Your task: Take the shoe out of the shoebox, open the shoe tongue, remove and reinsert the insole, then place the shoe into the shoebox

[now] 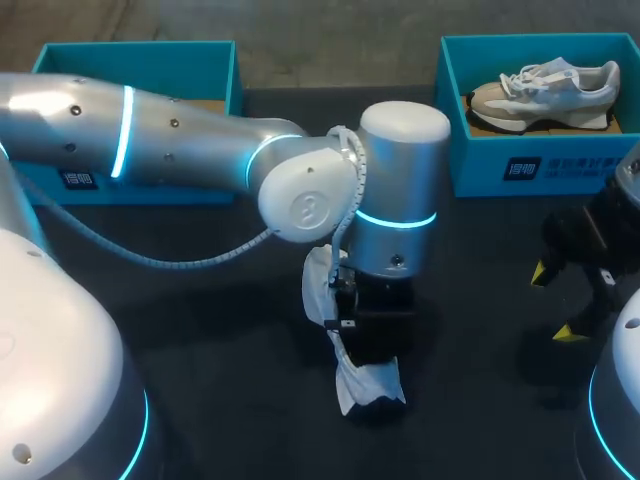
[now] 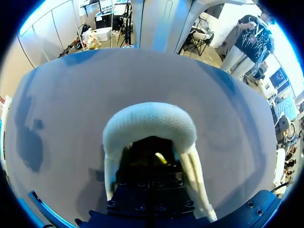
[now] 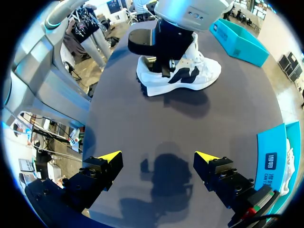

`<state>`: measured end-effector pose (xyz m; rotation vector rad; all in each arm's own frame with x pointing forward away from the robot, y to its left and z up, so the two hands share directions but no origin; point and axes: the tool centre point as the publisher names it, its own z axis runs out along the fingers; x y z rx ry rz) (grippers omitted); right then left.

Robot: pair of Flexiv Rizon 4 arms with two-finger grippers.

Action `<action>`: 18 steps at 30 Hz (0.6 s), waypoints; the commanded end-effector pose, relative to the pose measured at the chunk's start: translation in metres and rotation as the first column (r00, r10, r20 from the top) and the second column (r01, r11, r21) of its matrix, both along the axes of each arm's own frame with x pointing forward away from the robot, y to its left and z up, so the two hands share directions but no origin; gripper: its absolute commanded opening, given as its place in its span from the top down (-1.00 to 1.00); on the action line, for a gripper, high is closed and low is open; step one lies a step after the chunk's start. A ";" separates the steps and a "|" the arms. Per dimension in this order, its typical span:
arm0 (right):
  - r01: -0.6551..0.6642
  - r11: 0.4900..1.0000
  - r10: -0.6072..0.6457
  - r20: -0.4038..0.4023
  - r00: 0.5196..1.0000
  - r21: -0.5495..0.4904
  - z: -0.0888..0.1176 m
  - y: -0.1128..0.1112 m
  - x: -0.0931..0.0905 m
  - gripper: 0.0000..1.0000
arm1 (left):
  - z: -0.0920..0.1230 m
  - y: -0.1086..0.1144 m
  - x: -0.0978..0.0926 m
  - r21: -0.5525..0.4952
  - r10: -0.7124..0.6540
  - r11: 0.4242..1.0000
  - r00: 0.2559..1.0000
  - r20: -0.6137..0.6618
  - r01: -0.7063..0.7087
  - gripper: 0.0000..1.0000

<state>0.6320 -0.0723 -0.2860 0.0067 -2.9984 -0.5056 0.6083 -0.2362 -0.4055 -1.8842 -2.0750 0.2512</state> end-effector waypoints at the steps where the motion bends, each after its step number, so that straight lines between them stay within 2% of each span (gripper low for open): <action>1: 0.001 1.000 -0.001 0.003 1.000 -0.001 -0.001 0.000 -0.001 -1.00 | 0.009 0.002 0.003 -0.022 0.010 1.000 0.999 0.034 -0.009 1.00; 6: 0.001 1.000 -0.001 0.003 1.000 -0.001 -0.001 0.000 -0.001 -1.00 | 0.026 0.006 0.002 -0.050 0.008 0.999 0.998 0.059 -0.005 1.00; 9: 0.001 1.000 -0.001 0.003 1.000 -0.001 -0.001 0.000 -0.001 -1.00 | 0.029 0.005 0.001 -0.057 0.006 0.998 0.998 0.061 -0.002 1.00; 13: 0.001 1.000 -0.001 0.003 1.000 -0.001 -0.001 0.000 -0.001 -1.00 | 0.022 0.003 -0.002 -0.050 -0.007 0.999 0.999 0.048 0.009 1.00; 18: 0.001 1.000 -0.001 0.003 1.000 -0.001 -0.001 0.000 -0.001 -1.00 | 0.005 0.002 0.007 -0.020 0.019 1.000 0.999 0.034 -0.019 1.00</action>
